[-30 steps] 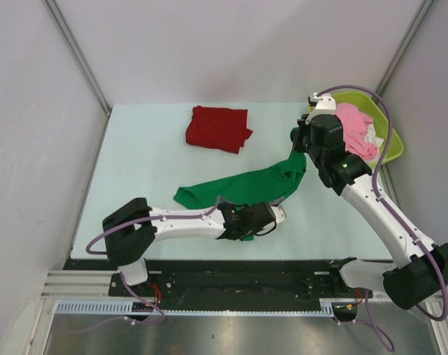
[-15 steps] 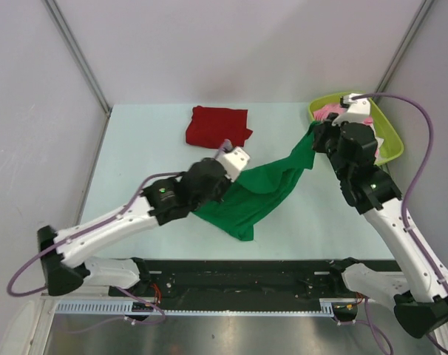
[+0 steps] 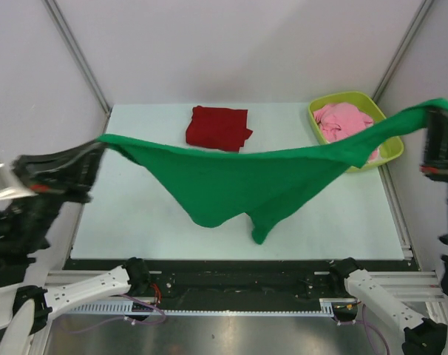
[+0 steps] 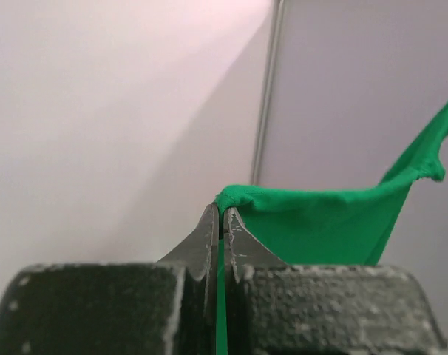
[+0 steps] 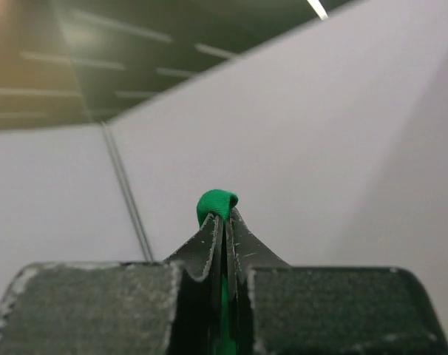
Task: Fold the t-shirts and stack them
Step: Flatten the tshirt out
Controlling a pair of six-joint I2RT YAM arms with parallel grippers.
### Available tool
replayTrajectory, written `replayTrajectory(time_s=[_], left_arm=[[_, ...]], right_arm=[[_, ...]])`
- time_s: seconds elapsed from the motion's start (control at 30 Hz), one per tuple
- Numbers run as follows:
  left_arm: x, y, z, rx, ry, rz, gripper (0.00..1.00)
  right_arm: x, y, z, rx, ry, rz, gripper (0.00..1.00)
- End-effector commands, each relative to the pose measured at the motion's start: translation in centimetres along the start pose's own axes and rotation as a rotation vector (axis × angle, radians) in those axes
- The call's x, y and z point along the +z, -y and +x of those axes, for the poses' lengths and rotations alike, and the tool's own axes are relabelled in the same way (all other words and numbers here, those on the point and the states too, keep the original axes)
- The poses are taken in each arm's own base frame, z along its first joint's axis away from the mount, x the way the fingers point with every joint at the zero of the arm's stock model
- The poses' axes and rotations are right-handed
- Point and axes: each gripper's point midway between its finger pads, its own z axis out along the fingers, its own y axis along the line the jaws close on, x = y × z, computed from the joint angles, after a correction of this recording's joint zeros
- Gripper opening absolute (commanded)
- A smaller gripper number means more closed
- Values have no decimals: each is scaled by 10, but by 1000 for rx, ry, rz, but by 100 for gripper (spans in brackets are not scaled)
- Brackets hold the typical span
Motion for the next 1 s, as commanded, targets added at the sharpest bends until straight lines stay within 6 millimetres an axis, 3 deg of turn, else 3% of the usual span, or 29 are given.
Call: replayTrajectory(time_s=[0.0, 0.03, 0.17, 0.27, 0.4, 0.47, 0.5, 0.53, 0.57, 0.6, 0.63, 0.7, 0.73, 0.77, 0.8, 0.83, 0.87, 0.93, 0.97], left_arm=[[-24, 22, -77, 21, 266, 183, 0], [-30, 21, -89, 13, 304, 188, 0], [-52, 17, -127, 7, 413, 204, 0], [-49, 13, -132, 18, 403, 178, 0], [-14, 6, -104, 58, 293, 87, 0], [13, 7, -72, 103, 202, 46, 0], [21, 7, -60, 109, 178, 29, 0], [36, 7, -26, 140, 105, 1, 0], [43, 5, -15, 138, 97, -24, 0], [48, 4, 2, 141, 72, -38, 0], [56, 2, 44, 157, -7, -72, 0], [65, -3, 82, 149, -52, -106, 0], [67, -20, 129, 120, -131, -167, 0], [72, -15, 149, 85, -146, -106, 0], [71, -23, 175, 38, -189, -113, 0], [66, -47, 217, -27, -238, -179, 0], [68, -50, 229, -59, -227, -157, 0], [56, -82, 285, -116, -311, -251, 0], [58, -90, 291, -131, -297, -268, 0]], right_arm=[[-11, -46, -78, 59, 177, -186, 0], [-19, -54, -100, 64, 225, -213, 0], [-29, -72, -133, 73, 265, -254, 0], [-17, -76, -131, 69, 238, -235, 0], [22, -58, -86, 71, 136, -160, 0], [37, -44, -61, 66, 89, -117, 0], [48, -29, -34, 61, 35, -67, 0], [58, -17, -11, 60, -11, -31, 0], [63, -7, 8, 58, -45, -1, 0], [69, 17, 46, 51, -109, 71, 0], [68, 28, 67, 48, -135, 104, 0], [70, 52, 98, 43, -150, 175, 0], [66, 73, 141, 32, -228, 229, 0], [67, 86, 165, 34, -272, 268, 0], [65, 101, 188, 28, -311, 310, 0], [58, 118, 221, 19, -374, 354, 0], [56, 132, 248, 18, -414, 387, 0], [41, 162, 291, 9, -478, 469, 0], [40, 175, 314, 8, -511, 498, 0]])
